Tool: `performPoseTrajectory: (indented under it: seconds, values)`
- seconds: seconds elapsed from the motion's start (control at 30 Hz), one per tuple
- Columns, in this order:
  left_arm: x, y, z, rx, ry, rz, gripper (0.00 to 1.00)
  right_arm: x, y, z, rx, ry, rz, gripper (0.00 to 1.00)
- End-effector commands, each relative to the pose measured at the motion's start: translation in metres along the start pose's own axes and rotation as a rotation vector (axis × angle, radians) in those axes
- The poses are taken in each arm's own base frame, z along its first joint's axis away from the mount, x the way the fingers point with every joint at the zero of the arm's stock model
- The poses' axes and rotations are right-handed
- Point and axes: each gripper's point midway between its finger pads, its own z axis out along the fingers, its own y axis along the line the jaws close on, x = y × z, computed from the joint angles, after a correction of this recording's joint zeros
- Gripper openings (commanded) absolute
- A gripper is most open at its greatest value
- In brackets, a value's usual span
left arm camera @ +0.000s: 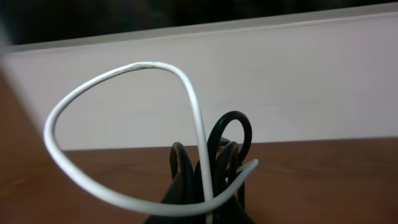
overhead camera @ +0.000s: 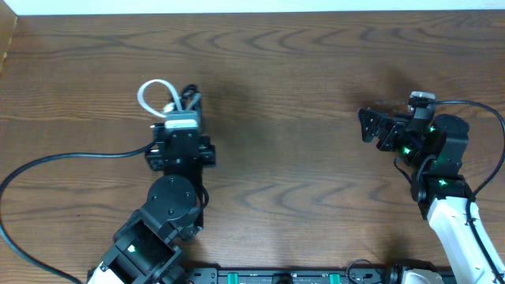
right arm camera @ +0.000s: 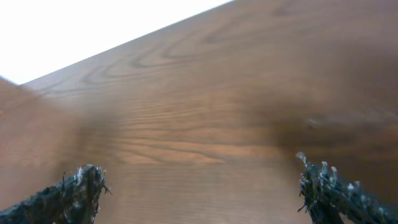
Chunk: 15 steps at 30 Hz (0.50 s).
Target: Untangle cables
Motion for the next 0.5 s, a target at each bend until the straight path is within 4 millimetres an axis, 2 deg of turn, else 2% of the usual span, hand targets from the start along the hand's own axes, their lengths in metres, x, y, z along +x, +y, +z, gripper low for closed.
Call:
performPoseTrajectory:
  seconds: [0.0, 0.2, 0.37, 0.47]
  values:
    - [-0.020, -0.050, -0.011, 0.315, -0.038, -0.078, 0.08, 0.005, 0.030, -0.002, -0.177, 0.025, -0.098, 0.99]
    - [-0.010, -0.118, -0.034, 0.709, 0.008, -0.064, 0.08, 0.002, 0.070, -0.014, -0.413, 0.001, -0.242, 0.99]
    - [0.004, -0.156, -0.052, 0.942, 0.067, -0.065, 0.08, 0.005, 0.094, -0.027, -0.567, -0.010, -0.345, 0.99]
    - [0.011, -0.170, -0.056, 1.014, 0.090, -0.060, 0.08, 0.008, 0.105, -0.035, -0.649, -0.016, -0.398, 0.99]
